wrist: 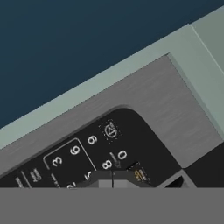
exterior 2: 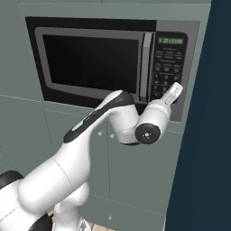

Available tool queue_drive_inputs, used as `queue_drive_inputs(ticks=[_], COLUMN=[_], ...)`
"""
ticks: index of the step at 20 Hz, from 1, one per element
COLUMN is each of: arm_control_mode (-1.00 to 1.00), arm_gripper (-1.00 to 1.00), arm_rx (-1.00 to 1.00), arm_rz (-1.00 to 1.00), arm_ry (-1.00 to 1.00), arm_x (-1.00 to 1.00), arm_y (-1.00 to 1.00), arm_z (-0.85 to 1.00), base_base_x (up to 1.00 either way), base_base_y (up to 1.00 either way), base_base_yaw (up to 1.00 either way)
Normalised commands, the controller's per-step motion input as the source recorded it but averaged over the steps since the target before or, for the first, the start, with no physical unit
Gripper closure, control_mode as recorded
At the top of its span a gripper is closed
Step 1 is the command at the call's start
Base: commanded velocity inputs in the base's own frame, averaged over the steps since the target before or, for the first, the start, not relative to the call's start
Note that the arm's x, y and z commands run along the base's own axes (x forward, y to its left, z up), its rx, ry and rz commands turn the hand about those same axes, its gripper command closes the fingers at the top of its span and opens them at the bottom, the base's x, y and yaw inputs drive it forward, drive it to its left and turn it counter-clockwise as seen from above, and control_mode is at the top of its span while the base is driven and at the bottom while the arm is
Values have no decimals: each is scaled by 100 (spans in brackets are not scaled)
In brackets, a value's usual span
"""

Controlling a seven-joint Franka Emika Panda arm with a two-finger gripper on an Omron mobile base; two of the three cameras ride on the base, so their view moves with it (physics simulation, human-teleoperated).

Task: Pick the eggplant from the counter and place it in the microwave. Then turn on the microwave.

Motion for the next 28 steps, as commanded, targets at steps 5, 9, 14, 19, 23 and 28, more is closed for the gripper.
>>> queue_drive_inputs(ticks=[5,9,14,19,23,28], arm_control_mode=[-100,-100,-100,-100,-100,-100], arm_gripper=[100,100,100,100,100,100], arm_rx=[4,4,3,3,3,3], arm_rz=[-1,0,0,0,0,0], arm_ry=[0,0,0,0,0,0], arm_x=[22,23,22,17,21,27], arm_y=[-19,-18,-11,-6,-5,-6], arm_z=[0,-3,-8,-15,-12,-8], base_base_x=[0,0,0,0,0,0], base_base_y=[0,0,0,0,0,0], base_base_yaw=[0,0,0,0,0,0])
